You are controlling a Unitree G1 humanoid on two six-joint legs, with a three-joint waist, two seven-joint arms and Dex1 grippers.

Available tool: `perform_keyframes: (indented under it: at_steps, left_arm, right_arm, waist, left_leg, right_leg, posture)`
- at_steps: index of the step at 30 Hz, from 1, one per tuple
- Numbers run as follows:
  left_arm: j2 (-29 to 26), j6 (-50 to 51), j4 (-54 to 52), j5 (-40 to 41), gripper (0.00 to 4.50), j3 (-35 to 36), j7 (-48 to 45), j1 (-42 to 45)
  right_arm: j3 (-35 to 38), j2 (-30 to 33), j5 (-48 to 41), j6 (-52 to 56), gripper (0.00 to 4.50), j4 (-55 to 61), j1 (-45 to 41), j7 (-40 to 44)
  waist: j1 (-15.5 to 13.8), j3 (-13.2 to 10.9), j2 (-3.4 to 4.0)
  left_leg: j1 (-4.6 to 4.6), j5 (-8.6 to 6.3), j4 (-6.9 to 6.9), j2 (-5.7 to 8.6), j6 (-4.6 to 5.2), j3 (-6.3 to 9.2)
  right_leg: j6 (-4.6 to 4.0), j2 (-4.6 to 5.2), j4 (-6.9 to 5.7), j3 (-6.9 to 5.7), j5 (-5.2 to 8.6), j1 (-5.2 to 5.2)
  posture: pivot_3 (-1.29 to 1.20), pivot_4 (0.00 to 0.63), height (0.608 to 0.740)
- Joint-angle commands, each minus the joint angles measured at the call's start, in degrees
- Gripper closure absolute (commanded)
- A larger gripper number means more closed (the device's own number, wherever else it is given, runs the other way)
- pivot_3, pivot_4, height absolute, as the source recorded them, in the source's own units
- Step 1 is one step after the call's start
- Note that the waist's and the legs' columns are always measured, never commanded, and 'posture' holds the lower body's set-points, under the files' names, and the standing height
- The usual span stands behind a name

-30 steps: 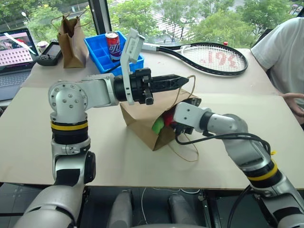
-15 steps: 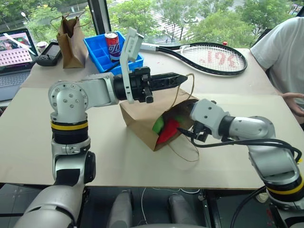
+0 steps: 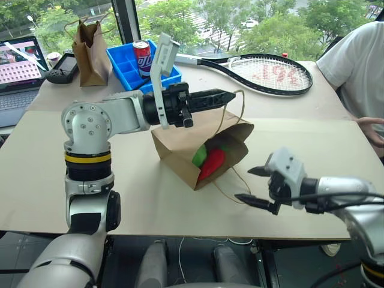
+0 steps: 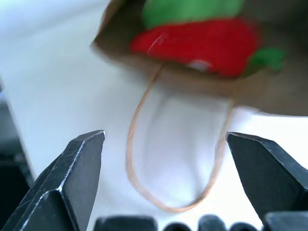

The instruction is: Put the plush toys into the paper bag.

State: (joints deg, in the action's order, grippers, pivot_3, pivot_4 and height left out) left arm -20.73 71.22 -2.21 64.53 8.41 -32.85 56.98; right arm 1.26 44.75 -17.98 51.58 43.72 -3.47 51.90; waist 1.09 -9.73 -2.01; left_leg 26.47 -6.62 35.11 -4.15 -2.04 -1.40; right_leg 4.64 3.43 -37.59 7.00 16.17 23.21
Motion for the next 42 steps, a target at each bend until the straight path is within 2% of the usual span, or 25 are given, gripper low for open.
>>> perform_keyframes:
  at_steps: [1, 2, 5, 12, 16, 18, 23, 27, 29, 33, 40, 42]
  left_arm:
    - [-0.11, -1.46, -0.69, -0.06, 4.5, 0.36, -0.96, 1.96]
    - [-0.13, -1.49, -0.66, -0.14, 4.5, 0.36, -1.02, 2.0]
    - [-0.2, -1.53, -0.67, -0.32, 4.5, 0.45, -1.07, 2.12]
    - [-0.64, -1.58, -0.79, -0.41, 4.5, 0.77, -1.07, 2.15]
    - [-1.37, -2.86, -0.48, -1.46, 4.5, 0.72, -1.91, 2.33]
    - [-1.56, -3.33, -0.29, -1.99, 4.5, 0.71, -2.22, 2.43]
    - [-4.19, -6.73, 1.63, -5.54, 4.5, 0.74, -4.12, 3.27]
    - [-5.99, -10.2, 3.79, -9.03, 4.5, 0.7, -5.68, 4.18]
    - [-6.43, -11.42, 4.68, -10.21, 4.5, 0.72, -6.3, 4.51]
    - [-7.12, -13.01, 5.09, -12.64, 4.5, 0.05, -7.48, 3.39]
    - [-7.63, -12.28, 2.69, -13.17, 4.5, -0.83, -9.5, 0.79]
    - [-8.59, -11.67, 2.15, -13.23, 4.5, -1.66, -11.06, 0.25]
  right_arm:
    - [-4.52, -1.55, 3.05, -9.97, 0.03, -1.87, 2.94, -2.22]
    - [-5.93, -1.65, 4.08, -11.14, 0.03, -2.87, 3.81, -2.92]
    - [-9.09, -0.88, 10.14, -16.93, 0.79, -7.75, 4.74, -6.39]
    - [-6.36, 1.67, 7.42, -15.67, 3.16, -8.41, 4.61, -4.62]
    - [-1.04, 2.42, 0.07, -13.07, 4.47, -6.21, 1.82, -1.34]
    - [1.14, 2.78, -2.31, -12.39, 4.47, -5.94, -0.3, -0.74]
    - [9.26, 6.87, -12.63, -7.49, 4.47, -6.89, -19.68, 1.22]
    - [8.02, 8.6, -15.06, -6.26, 4.47, -10.21, -32.26, 1.23]
    - [6.9, 8.96, -15.2, -6.23, 4.47, -11.5, -35.62, 1.21]
    - [5.37, 9.04, -16.91, -5.28, 4.47, -12.26, -38.78, 1.73]
    - [5.81, 10.74, -22.29, -0.53, 4.47, -9.18, -36.73, 2.01]
    - [6.78, 10.93, -26.12, 4.52, 4.47, -8.51, -36.58, 0.15]
  waist:
    - [0.18, 0.0, 0.0]
    - [0.17, 0.0, 0.0]
    - [0.09, 0.0, 0.0]
    - [-0.07, 0.0, 0.0]
    - [0.04, 0.0, -0.01]
    - [0.11, -0.01, -0.01]
    - [0.47, -0.03, 0.02]
    - [0.28, -0.02, -0.02]
    - [0.11, -0.03, -0.02]
    - [-0.26, -0.03, -0.02]
    - [-0.24, -0.02, -0.02]
    - [-0.21, -0.02, -0.02]
  left_leg:
    - [-0.01, 0.0, 0.01, 0.0, 0.0, 0.0]
    - [-0.01, 0.0, 0.01, 0.0, 0.0, 0.0]
    - [-0.03, 0.01, 0.05, 0.0, -0.01, 0.0]
    - [-0.03, 0.01, 0.05, 0.03, -0.01, 0.0]
    - [-0.03, 0.01, 0.04, 0.03, -0.01, 0.0]
    - [-0.03, 0.01, 0.04, 0.03, -0.01, 0.01]
    - [-0.06, 0.02, 0.04, 0.07, -0.02, 0.01]
    - [-0.12, 0.03, -0.18, 0.06, -0.01, 0.09]
    - [-0.07, 0.02, -0.22, 0.07, -0.01, 0.09]
    - [-0.02, 0.01, -0.33, 0.07, -0.01, 0.09]
    - [-0.01, 0.01, -0.32, 0.07, 0.0, 0.09]
    - [-0.01, 0.01, -0.29, 0.07, 0.0, 0.09]
  right_leg:
    - [0.0, 0.0, -0.01, 0.0, 0.0, -0.01]
    - [0.0, 0.0, -0.01, 0.01, 0.0, -0.01]
    - [-0.01, 0.0, -0.01, 0.0, -0.01, -0.04]
    - [-0.08, 0.0, -0.02, 0.03, -0.05, -0.06]
    - [-0.08, 0.0, -0.02, 0.03, -0.05, -0.05]
    - [-0.09, 0.0, -0.03, 0.04, -0.05, -0.05]
    - [-0.06, 0.0, -0.03, 0.11, -0.09, -0.03]
    - [-0.16, 0.0, 0.07, -0.01, -0.06, -0.09]
    - [-0.17, 0.01, 0.11, 0.01, -0.05, -0.04]
    - [-0.17, 0.01, 0.24, -0.02, -0.04, -0.04]
    - [-0.18, 0.01, 0.25, -0.03, -0.04, -0.05]
    - [-0.18, 0.02, 0.21, -0.02, -0.05, -0.04]
  posture:
    - [0.0, 0.15, 0.74]
    - [0.0, 0.15, 0.74]
    - [0.0, 0.15, 0.74]
    - [0.0, 0.15, 0.74]
    - [0.0, 0.15, 0.74]
    - [0.0, 0.15, 0.74]
    - [0.0, 0.15, 0.74]
    - [0.0, 0.15, 0.74]
    - [0.0, 0.15, 0.74]
    - [0.0, 0.15, 0.74]
    - [0.0, 0.15, 0.74]
    - [0.0, 0.15, 0.74]
